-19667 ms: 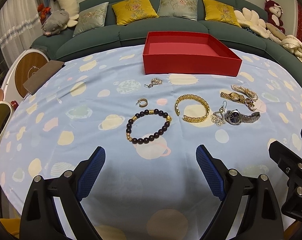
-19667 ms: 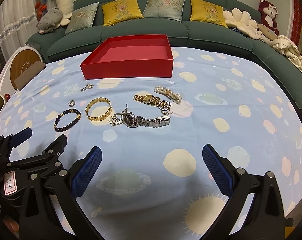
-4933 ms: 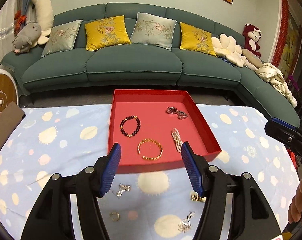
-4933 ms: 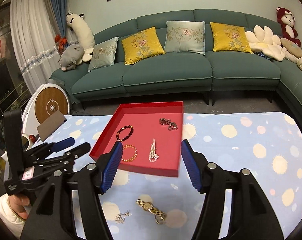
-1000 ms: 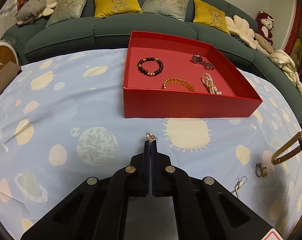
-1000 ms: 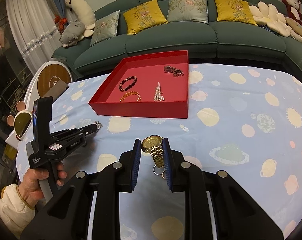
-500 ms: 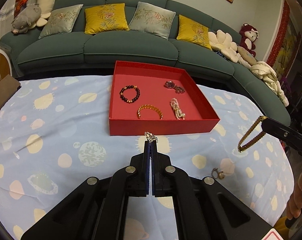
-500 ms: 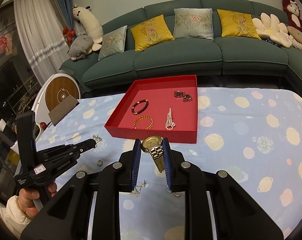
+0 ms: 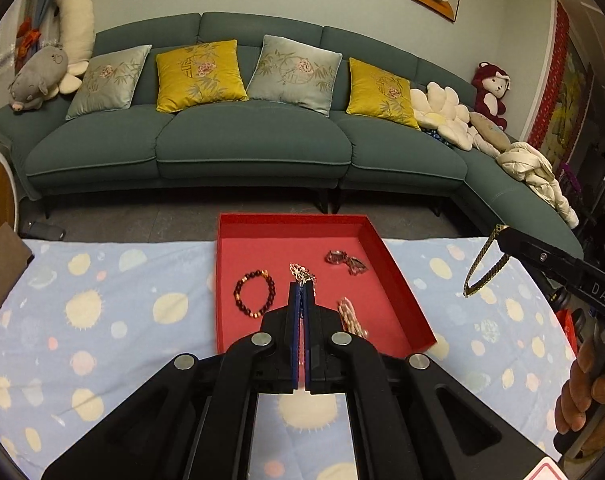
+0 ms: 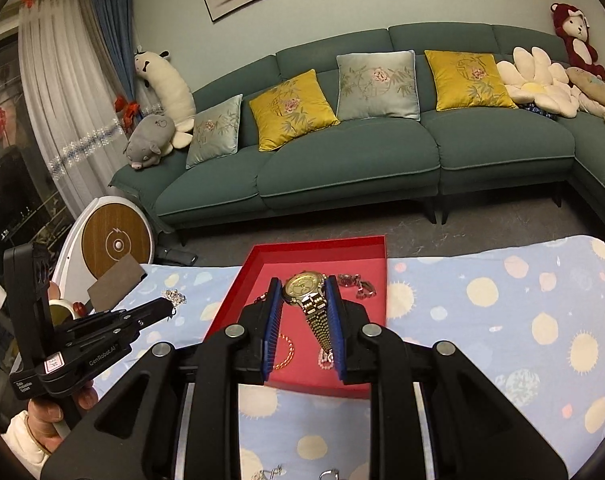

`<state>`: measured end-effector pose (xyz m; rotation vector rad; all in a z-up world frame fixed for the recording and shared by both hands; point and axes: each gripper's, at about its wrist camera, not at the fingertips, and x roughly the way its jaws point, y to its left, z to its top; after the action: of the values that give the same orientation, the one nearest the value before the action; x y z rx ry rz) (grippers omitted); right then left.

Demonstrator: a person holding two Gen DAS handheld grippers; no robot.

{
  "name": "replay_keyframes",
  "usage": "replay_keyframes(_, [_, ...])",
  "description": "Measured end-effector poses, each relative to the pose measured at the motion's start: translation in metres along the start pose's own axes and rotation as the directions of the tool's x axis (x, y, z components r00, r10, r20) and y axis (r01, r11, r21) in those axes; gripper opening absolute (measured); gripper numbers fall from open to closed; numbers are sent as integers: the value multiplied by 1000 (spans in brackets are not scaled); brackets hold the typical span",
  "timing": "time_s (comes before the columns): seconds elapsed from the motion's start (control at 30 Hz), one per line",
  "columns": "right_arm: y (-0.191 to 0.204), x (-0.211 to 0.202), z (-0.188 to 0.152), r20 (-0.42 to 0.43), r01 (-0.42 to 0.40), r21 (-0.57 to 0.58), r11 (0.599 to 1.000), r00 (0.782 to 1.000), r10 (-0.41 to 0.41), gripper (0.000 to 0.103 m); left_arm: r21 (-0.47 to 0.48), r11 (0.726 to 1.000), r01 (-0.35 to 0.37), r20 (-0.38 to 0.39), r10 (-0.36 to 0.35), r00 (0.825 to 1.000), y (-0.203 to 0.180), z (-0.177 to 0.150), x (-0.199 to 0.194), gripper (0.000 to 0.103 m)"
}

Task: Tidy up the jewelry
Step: 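Carry both items over the red box and open the left gripper to drop the pendant, then open the right gripper to drop the gold watch into the red box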

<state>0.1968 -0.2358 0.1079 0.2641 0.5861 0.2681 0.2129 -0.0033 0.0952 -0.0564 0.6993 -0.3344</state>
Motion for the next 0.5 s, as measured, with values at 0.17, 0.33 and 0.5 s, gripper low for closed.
replay_keyframes(0.17, [-2,45,9,-37,17,-4,1000,999,-17,21,-3,1000,-19,-31,19,999,3,19,49,0])
replay_keyframes(0.33, [-10,89,1,-93,33,4,999,995,-32,21,9,1000,-19,-74,20,997,0,23,89,0])
replay_keyframes(0.5, [-21,116,-9,-135,62,19,998,989,-58,21,11,1000,-21,-107,22,994,-1,20,117,0])
